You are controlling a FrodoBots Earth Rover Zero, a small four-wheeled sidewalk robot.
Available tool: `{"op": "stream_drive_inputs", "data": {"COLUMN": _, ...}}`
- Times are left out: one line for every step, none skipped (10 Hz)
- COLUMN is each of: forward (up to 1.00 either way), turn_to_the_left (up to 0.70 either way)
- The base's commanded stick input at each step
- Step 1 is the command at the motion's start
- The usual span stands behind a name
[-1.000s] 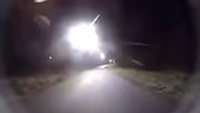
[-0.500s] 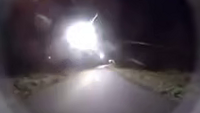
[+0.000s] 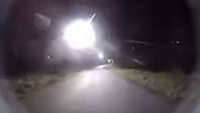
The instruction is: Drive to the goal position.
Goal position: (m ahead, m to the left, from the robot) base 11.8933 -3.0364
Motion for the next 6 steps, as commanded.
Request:
{"op": "stream_drive_inputs", "data": {"forward": 1.00, "turn_to_the_left": 0.05}}
{"op": "stream_drive_inputs", "data": {"forward": 1.00, "turn_to_the_left": 0.00}}
{"op": "stream_drive_inputs", "data": {"forward": 1.00, "turn_to_the_left": 0.00}}
{"op": "stream_drive_inputs", "data": {"forward": 1.00, "turn_to_the_left": 0.00}}
{"op": "stream_drive_inputs", "data": {"forward": 1.00, "turn_to_the_left": 0.00}}
{"op": "stream_drive_inputs", "data": {"forward": 1.00, "turn_to_the_left": 0.00}}
